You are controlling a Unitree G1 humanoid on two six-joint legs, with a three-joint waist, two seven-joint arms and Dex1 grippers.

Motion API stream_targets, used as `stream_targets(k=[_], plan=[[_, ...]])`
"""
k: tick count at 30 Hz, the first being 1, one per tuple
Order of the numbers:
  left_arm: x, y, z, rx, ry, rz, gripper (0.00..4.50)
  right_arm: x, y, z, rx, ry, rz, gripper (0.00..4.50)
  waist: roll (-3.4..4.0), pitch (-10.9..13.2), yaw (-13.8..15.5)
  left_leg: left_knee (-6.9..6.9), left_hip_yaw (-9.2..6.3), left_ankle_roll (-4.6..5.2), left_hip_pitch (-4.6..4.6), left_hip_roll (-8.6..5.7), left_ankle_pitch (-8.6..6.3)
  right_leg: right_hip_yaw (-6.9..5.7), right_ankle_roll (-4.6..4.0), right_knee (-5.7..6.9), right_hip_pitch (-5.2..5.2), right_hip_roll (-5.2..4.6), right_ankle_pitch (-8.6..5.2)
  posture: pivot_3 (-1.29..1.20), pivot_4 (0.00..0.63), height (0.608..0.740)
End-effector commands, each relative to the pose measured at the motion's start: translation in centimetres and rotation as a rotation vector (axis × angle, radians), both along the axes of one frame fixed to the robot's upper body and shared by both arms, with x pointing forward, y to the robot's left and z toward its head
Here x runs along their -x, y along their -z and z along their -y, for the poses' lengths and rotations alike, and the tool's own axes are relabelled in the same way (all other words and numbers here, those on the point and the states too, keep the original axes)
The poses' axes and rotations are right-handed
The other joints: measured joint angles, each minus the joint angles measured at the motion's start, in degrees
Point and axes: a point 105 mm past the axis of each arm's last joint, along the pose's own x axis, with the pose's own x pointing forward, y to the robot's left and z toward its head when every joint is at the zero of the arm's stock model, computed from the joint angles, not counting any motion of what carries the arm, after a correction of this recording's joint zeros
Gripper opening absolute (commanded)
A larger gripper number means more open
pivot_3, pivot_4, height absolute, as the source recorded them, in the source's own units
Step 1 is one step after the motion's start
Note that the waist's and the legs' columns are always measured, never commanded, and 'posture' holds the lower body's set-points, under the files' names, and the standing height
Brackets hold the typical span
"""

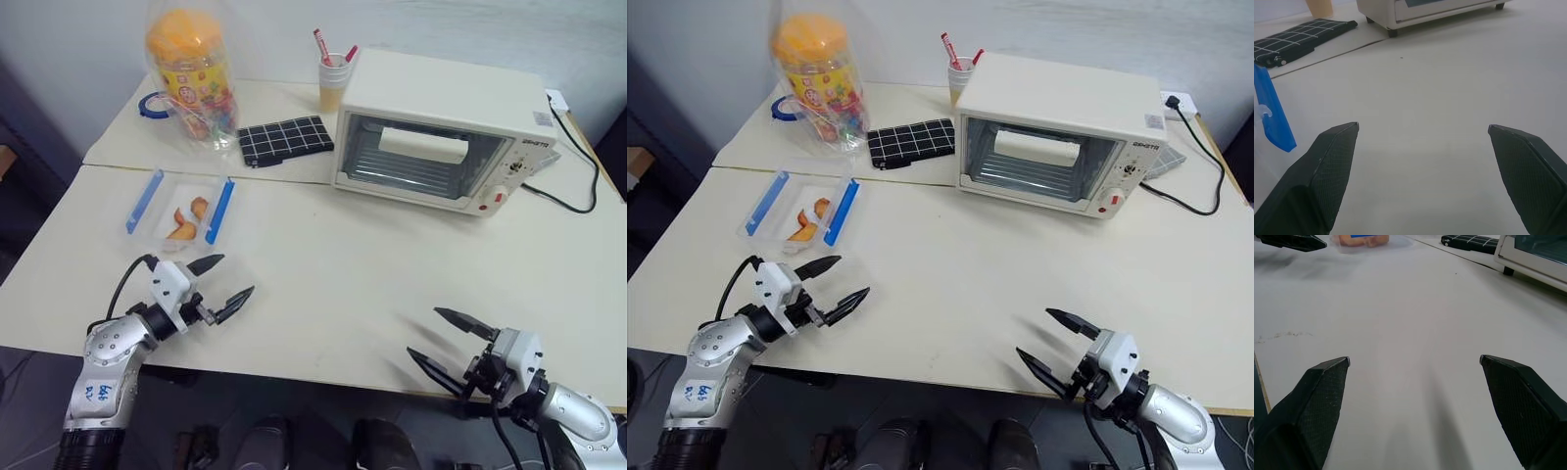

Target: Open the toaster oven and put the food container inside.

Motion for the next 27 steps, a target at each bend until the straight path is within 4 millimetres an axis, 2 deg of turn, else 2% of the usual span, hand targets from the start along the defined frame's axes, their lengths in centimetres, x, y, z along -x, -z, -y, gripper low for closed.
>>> stream_targets(k=[1,4,6,8,10,13,15,21,24,27], plan=[[0.1,-0.8,-0.5,-0.004,0.014,0.017,4.50,-0.2,-1.0,0.5,-0.007,0.030,0.033,4.46,0.00,0.0,0.0,-0.01,0.00,0.00,0.01,0.00,0.00,0.00,0.00,0.00,0.00,0.00,0.00,0.00,0.150,0.740],[-0.3,-3.3,-0.5,0.114,0.038,0.044,4.50,-1.5,-3.1,0.9,-0.056,0.085,0.060,4.46,0.00,0.1,0.0,0.00,-0.01,0.00,-0.02,0.02,0.00,-0.01,0.00,0.01,-0.01,0.01,0.00,0.00,0.150,0.740],[-0.1,-4.7,-0.1,0.196,0.126,-0.017,4.50,-2.9,-5.2,1.6,-0.106,0.128,0.089,4.46,0.05,0.1,-0.2,0.10,-0.01,0.00,-0.03,0.03,0.00,0.01,-0.04,0.06,-0.01,0.01,0.02,0.00,0.150,0.740],[-0.2,-6.8,-0.1,0.274,0.180,-0.007,4.50,-4.2,-7.0,2.4,-0.161,0.164,0.109,4.46,0.10,0.2,-0.2,0.16,-0.01,0.00,-0.02,0.05,0.00,0.03,-0.09,0.11,-0.02,0.02,0.05,0.00,0.150,0.740],[-0.8,-8.9,0.1,0.289,0.228,0.030,4.50,-6.0,-8.9,2.4,-0.194,0.131,0.097,4.46,0.10,0.2,-0.1,0.18,-0.02,0.00,-0.03,0.06,0.00,0.02,-0.09,0.12,-0.03,0.04,0.05,0.00,0.150,0.740],[-1.2,-10.5,1.0,0.294,0.291,0.041,4.50,-8.6,-10.5,2.4,-0.211,0.126,0.083,4.46,0.10,0.2,-0.2,0.20,0.00,0.00,-0.08,0.06,0.01,0.01,-0.10,0.09,-0.04,0.08,0.06,0.00,0.150,0.740],[-1.4,-11.1,2.1,0.296,0.336,0.046,4.50,-10.8,-11.6,2.8,-0.241,0.165,0.088,4.46,0.10,0.2,-0.3,0.17,0.02,0.00,-0.09,0.06,0.01,-0.01,-0.10,0.02,-0.03,0.10,0.06,0.00,0.150,0.740],[-1.9,-11.4,4.1,0.310,0.361,0.043,4.50,-14.9,-13.2,2.7,-0.239,0.230,0.113,4.46,0.08,0.2,-0.3,0.14,0.12,0.01,-0.23,0.05,0.02,-0.01,-0.09,-0.05,-0.14,0.12,0.06,0.00,0.150,0.740],[-1.9,-11.2,4.8,0.312,0.362,0.053,4.50,-16.0,-13.7,2.3,-0.255,0.236,0.117,4.46,0.09,0.2,-0.4,0.20,0.14,0.02,-0.23,0.05,0.03,0.02,-0.09,0.00,-0.14,0.11,0.06,0.00,0.150,0.740],[-1.9,-11.1,4.7,0.322,0.349,0.059,4.50,-16.2,-14.2,1.5,-0.255,0.207,0.139,4.46,0.06,0.3,-0.3,0.19,0.13,0.02,-0.23,0.08,0.03,0.00,-0.09,0.00,-0.15,0.13,0.06,0.00,0.150,0.740]])
